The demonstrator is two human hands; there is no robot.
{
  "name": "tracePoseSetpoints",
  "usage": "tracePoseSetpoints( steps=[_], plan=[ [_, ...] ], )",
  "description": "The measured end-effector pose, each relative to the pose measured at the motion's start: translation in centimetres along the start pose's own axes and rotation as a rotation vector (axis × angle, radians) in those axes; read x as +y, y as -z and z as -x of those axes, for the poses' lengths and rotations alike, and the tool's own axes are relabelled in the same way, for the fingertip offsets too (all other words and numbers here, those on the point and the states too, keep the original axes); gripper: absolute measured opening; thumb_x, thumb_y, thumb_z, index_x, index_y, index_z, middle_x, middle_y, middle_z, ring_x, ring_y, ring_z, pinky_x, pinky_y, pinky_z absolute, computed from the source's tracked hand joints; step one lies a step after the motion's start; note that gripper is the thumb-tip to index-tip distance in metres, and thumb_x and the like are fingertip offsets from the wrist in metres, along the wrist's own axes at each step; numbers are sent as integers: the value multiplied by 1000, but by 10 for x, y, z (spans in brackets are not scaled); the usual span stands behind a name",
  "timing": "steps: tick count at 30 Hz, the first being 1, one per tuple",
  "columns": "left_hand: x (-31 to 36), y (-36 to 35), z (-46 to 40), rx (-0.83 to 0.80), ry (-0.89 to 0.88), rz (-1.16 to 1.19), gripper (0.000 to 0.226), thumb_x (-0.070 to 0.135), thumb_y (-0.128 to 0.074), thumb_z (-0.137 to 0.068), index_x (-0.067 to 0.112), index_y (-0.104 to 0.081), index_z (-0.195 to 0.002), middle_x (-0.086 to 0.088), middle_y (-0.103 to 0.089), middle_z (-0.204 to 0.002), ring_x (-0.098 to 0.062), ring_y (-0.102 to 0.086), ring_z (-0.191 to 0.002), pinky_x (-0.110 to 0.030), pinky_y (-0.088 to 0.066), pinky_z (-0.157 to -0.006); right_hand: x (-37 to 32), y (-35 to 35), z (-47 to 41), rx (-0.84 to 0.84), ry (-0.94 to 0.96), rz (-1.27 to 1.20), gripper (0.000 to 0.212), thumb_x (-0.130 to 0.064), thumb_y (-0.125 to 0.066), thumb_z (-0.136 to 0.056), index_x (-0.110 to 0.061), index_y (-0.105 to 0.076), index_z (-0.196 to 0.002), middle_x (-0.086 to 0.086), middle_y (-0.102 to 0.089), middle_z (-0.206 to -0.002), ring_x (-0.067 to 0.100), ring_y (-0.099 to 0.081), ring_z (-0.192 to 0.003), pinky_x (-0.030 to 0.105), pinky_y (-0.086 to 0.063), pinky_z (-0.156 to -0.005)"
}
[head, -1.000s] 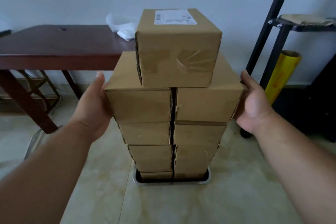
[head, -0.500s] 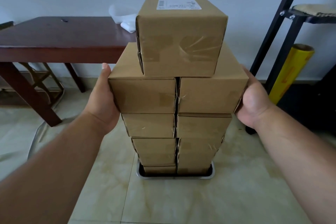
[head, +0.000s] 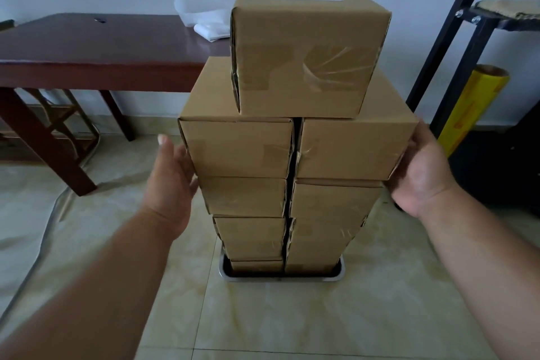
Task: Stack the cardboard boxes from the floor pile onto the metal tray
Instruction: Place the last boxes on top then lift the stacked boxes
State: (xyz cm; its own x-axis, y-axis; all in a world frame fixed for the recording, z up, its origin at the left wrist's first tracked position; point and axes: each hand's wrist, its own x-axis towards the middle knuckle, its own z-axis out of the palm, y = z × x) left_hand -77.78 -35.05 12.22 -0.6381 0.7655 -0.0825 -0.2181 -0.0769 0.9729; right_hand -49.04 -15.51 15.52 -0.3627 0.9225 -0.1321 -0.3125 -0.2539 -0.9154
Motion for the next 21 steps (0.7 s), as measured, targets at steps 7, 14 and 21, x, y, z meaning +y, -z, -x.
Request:
tracePoseSetpoints(
  steps=[7, 14, 21],
  plan=[
    [-69, 10, 15, 78, 173, -20, 70, 70, -15, -99, 38, -64, -136, 14, -69, -135, -6, -52, -136, -45, -25, -124, 62, 27, 17, 45, -182, 98, 60, -58, -35, -105, -37, -84, -77, 0, -80, -99, 28, -67, -111, 47, -46, -103],
    [-74, -5, 22, 67, 161, -44, 65, 77, -25, -96, 41, -71, -124, 13, -73, -129, -12, -60, -130, -47, -36, -119, 80, 19, 13, -34, -131, 253, 41, -38, -38, -107, -47, -77, -97, -6, -81, -101, 24, -70, -106, 41, -52, -93],
    [-75, -7, 18, 76, 162, -63, 69, 79, -25, -93, 41, -71, -126, 11, -72, -130, -13, -59, -131, -49, -33, -121, 84, 18, 10, -16, -135, 295, 33, -42, -41, -105, -33, -69, -120, 4, -78, -115, 32, -67, -119, 48, -53, -98]
  ],
)
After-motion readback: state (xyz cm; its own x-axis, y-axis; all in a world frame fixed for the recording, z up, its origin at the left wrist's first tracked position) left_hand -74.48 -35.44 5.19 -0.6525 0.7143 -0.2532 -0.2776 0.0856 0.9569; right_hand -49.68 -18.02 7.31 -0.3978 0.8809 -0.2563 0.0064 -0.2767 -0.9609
